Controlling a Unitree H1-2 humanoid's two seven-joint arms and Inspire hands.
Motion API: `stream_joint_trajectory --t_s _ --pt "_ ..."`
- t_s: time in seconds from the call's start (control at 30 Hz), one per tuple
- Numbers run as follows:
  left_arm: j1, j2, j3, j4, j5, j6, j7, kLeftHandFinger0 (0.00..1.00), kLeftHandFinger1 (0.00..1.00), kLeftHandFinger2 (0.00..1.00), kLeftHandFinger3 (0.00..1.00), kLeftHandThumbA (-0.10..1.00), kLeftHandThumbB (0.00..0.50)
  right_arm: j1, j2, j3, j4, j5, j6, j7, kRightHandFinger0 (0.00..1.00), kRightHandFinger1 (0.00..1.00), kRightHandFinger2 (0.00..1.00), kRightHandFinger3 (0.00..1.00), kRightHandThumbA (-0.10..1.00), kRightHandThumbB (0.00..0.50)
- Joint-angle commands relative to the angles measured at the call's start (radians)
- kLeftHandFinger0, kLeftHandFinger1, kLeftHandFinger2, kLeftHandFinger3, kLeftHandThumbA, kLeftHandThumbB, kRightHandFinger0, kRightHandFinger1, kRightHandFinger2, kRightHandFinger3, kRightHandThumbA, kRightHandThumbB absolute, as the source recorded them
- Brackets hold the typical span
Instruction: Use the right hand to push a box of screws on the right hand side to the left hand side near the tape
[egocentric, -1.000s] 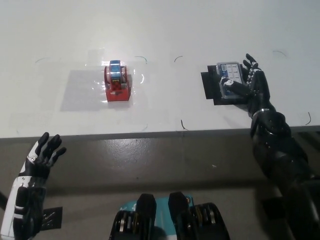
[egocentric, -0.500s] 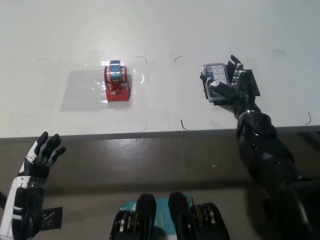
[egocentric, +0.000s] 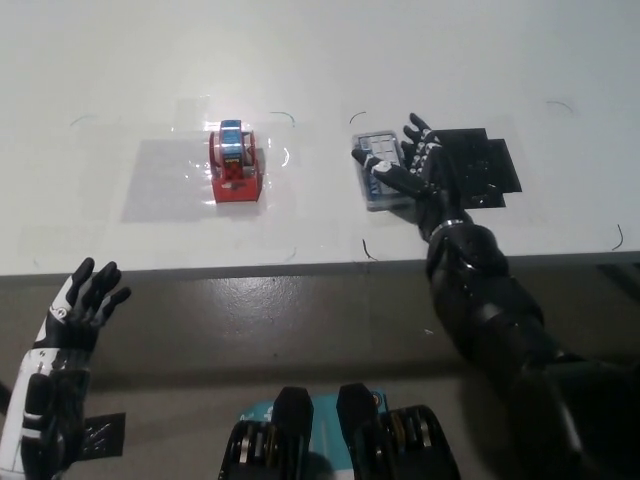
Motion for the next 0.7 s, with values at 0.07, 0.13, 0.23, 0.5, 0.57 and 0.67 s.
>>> stream_joint_trajectory --t_s 0.07,0.13,0.23,0.5,0.57,0.67 --pt "-0.004 0.002 0.002 -0.033 -0.024 0.005 -0.003 1.00 1.00 1.00 1.00 1.00 0.106 -0.060 0.061 -0.017 -0.009 0.041 0.013 0.045 1.00 1.00 1.00 1.00 1.00 0.180" --pt "-0.015 0.007 0.005 -0.031 -0.029 0.007 -0.004 1.00 1.00 1.00 1.00 1.00 0.112 -0.068 0.071 -0.014 -0.006 0.038 0.015 0.045 1.00 1.00 1.00 1.00 1.00 0.159" --pt "-0.020 0.000 0.001 -0.033 -0.020 0.003 -0.003 1.00 1.00 1.00 1.00 1.00 0.107 -0.069 0.078 -0.016 -0.009 0.044 0.012 0.040 1.00 1.00 1.00 1.00 1.00 0.144" --pt "-0.023 -0.003 -0.002 -0.041 -0.006 0.011 -0.001 1.00 1.00 1.00 1.00 1.00 0.112 -0.077 0.113 -0.063 -0.016 0.104 0.012 0.057 1.00 1.00 1.00 1.00 1.00 0.150" --pt "-0.029 -0.001 -0.001 -0.041 -0.004 0.010 -0.002 1.00 1.00 1.00 1.00 1.00 0.114 -0.086 0.120 -0.089 -0.016 0.125 0.020 0.061 1.00 1.00 1.00 1.00 1.00 0.146" --pt "-0.040 -0.003 -0.003 -0.041 -0.011 0.014 -0.001 1.00 1.00 1.00 1.00 1.00 0.108 -0.104 0.136 -0.143 -0.016 0.170 0.033 0.057 1.00 1.00 1.00 1.00 1.00 0.144"
